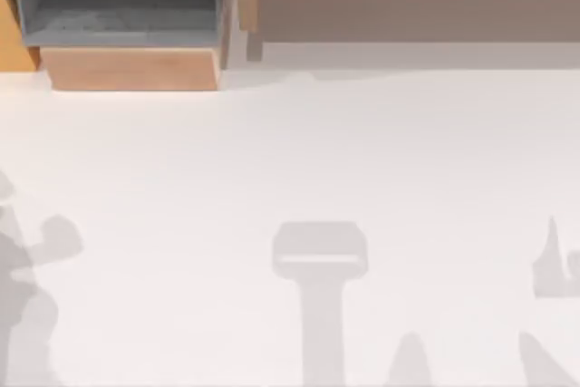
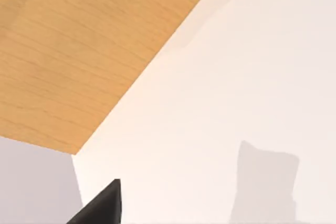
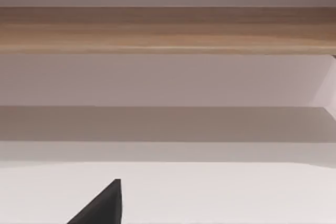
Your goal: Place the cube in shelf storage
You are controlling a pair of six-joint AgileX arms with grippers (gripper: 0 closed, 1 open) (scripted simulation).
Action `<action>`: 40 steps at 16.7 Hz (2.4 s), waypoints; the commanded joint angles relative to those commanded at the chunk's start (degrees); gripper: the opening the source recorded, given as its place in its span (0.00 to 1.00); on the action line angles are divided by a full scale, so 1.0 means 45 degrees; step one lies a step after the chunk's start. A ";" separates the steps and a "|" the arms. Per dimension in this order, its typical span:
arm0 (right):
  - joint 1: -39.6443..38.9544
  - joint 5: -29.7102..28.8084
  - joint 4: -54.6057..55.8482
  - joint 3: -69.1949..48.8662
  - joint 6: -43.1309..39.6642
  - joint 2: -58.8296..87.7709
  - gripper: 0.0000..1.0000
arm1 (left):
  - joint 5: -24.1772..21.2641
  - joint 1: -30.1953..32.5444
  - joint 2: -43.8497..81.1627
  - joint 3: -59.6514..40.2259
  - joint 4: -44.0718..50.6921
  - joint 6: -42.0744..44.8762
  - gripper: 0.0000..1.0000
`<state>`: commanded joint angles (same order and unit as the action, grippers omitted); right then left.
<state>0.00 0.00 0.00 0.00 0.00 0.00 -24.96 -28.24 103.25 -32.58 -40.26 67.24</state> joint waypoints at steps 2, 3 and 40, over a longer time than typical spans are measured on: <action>0.0000 0.0000 0.0000 0.0000 0.0000 0.0000 1.00 | -0.0147 -0.0033 0.1107 -0.0995 -0.0950 0.0876 1.00; 0.0000 0.0000 0.0000 0.0000 0.0000 0.0000 1.00 | -0.0200 0.0007 0.1632 -0.1511 -0.1427 0.1296 1.00; 0.0000 0.0000 0.0000 0.0000 0.0000 0.0000 1.00 | -0.0061 0.1265 0.6777 -0.8223 -0.5245 0.5224 0.47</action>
<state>0.00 0.00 0.00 0.00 0.00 0.00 -25.23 -22.54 133.74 -69.59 -63.86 90.74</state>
